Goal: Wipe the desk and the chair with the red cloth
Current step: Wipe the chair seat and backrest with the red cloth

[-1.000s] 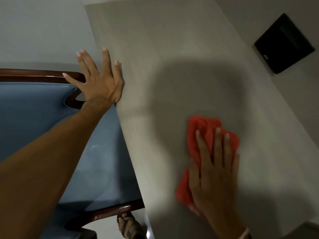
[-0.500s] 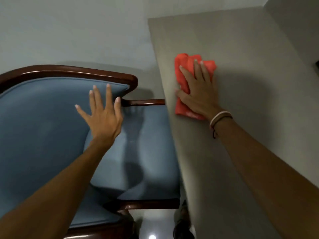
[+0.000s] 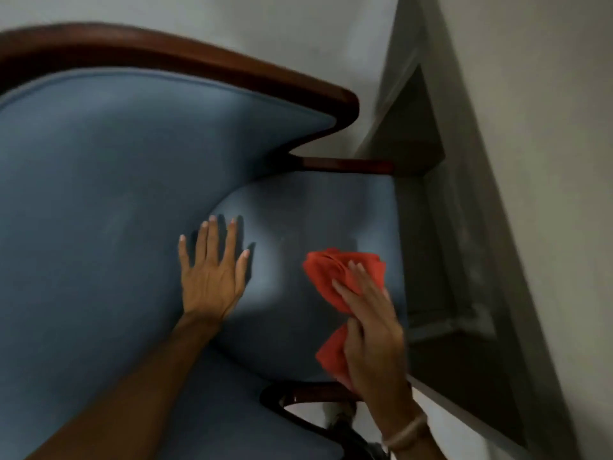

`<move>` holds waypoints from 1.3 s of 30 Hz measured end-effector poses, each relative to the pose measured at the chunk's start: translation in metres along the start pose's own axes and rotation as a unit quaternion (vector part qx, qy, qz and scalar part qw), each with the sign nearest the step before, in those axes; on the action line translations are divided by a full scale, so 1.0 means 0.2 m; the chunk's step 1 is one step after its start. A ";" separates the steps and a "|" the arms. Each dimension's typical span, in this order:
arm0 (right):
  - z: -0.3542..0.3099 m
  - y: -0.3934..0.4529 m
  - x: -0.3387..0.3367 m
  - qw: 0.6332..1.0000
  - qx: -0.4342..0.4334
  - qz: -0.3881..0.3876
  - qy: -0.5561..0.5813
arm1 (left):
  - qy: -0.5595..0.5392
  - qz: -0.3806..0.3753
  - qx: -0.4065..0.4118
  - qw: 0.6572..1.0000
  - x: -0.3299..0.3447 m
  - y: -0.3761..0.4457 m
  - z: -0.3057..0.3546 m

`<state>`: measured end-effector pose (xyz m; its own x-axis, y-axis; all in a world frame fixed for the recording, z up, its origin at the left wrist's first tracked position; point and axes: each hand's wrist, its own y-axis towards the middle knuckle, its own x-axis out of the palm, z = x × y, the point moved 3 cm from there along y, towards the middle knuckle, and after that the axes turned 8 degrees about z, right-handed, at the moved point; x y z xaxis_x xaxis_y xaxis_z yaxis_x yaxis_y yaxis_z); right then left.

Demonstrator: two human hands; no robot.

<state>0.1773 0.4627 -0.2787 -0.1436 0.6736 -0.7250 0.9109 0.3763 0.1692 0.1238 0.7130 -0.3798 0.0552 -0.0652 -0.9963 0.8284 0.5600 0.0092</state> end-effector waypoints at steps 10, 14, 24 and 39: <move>0.59 -0.11 0.64 0.946 -0.122 -0.135 -0.269 | -0.018 0.098 0.031 0.995 0.48 0.04 -0.06; 0.47 0.24 0.82 0.950 -0.137 -0.108 -0.259 | -0.025 0.091 0.030 0.995 0.47 0.04 -0.06; 0.43 0.82 0.97 0.962 -0.141 -0.102 -0.213 | -0.020 0.104 0.026 0.994 0.45 0.02 -0.05; 0.31 -0.15 0.85 0.951 -0.101 -0.144 -0.252 | -0.029 0.135 0.018 0.990 0.45 0.01 -0.05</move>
<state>0.1485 0.5268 -0.4490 -0.1258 0.1520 -0.9804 0.7614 0.6483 0.0028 0.1243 0.7167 -0.4709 0.3077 0.0342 -0.9509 0.7991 0.5332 0.2778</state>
